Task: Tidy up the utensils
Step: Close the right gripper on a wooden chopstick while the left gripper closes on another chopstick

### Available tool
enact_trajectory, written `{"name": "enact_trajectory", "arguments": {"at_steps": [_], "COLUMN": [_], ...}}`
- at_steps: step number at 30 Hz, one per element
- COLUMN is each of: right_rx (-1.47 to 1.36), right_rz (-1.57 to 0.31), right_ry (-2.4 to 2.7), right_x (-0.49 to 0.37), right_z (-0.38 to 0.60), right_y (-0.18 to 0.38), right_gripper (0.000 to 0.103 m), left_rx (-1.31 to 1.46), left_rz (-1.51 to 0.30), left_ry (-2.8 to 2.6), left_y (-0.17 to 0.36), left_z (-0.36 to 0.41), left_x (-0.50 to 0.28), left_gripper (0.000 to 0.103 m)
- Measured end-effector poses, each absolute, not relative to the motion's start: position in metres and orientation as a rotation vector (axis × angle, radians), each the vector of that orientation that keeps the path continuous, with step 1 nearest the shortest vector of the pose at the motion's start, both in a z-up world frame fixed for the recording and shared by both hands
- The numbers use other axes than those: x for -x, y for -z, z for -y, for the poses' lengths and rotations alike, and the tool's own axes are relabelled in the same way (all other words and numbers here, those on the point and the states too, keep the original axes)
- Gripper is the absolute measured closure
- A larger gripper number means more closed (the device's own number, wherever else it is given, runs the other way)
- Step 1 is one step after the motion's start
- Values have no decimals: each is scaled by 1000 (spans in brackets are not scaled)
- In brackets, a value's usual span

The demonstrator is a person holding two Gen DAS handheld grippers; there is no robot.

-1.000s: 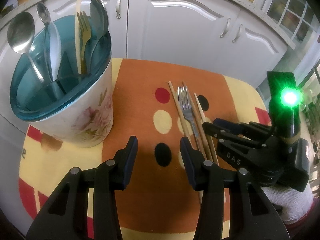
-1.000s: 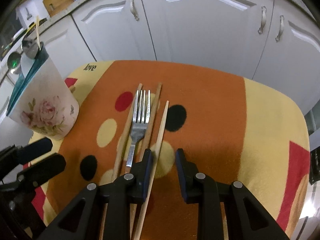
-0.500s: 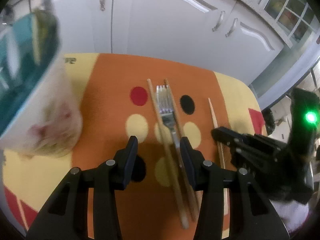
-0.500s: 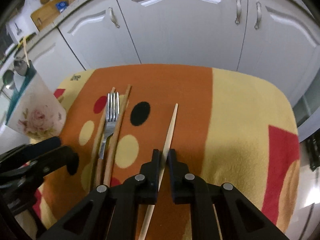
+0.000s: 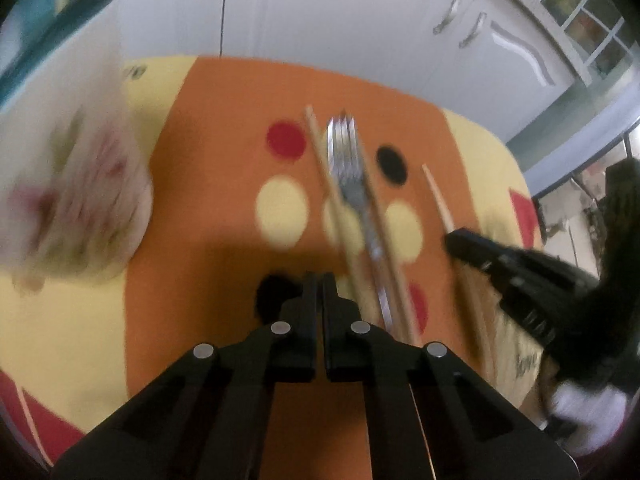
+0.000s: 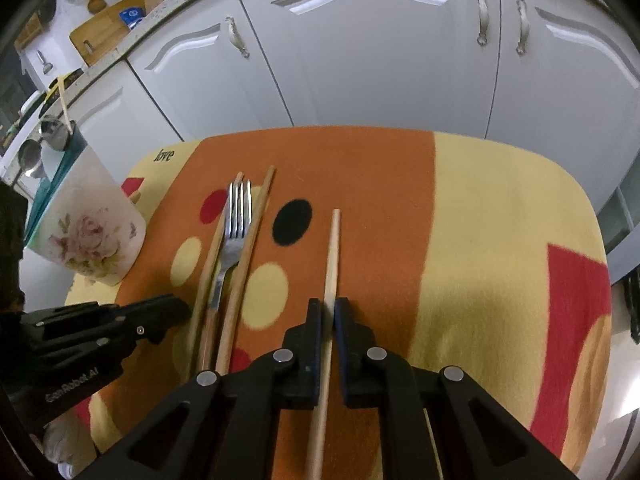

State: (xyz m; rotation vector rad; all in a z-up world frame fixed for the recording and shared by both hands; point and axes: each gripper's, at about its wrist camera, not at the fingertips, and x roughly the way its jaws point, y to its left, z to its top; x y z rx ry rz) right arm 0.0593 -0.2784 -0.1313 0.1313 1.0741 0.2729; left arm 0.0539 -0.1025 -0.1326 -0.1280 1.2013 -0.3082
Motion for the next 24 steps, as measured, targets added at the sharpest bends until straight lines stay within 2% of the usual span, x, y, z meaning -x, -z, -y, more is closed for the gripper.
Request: {"name": "enact_trajectory", "arguments": {"at_steps": [7,9,11,16,19,22,24], "right_rx": [-159,-162,-151,-167,-162,-158,-160], "right_rz": [-1091,-1094,-1101,-1102,-1104,-1100,-1093], "right_ry": [-279,-277,-280,-282,-282,-281,-277], "right_x": [-36,-37,-37,-40,-40,-40,-39], "right_z": [284,282,279,282,282,281,282], "right_y": [132,131,131,133,133,132,132], "right_gripper": [98,98,98,98,98,98,98], "left_rx": [184,204,203,183,158,141,152], "left_rz": [-1181,-1176,-1162,-1185,-1195,-1201,-1208], "left_ry": [311,318,323,327,313,330,333], "left_y": [123,120,118,127,134,134,135], "left_z": [93,98,106,123,125,122,115], "left_x": [-44,-52,-59,-70,-70,-69,-64], "left_gripper": [103,100,93,89,89,96,96]}}
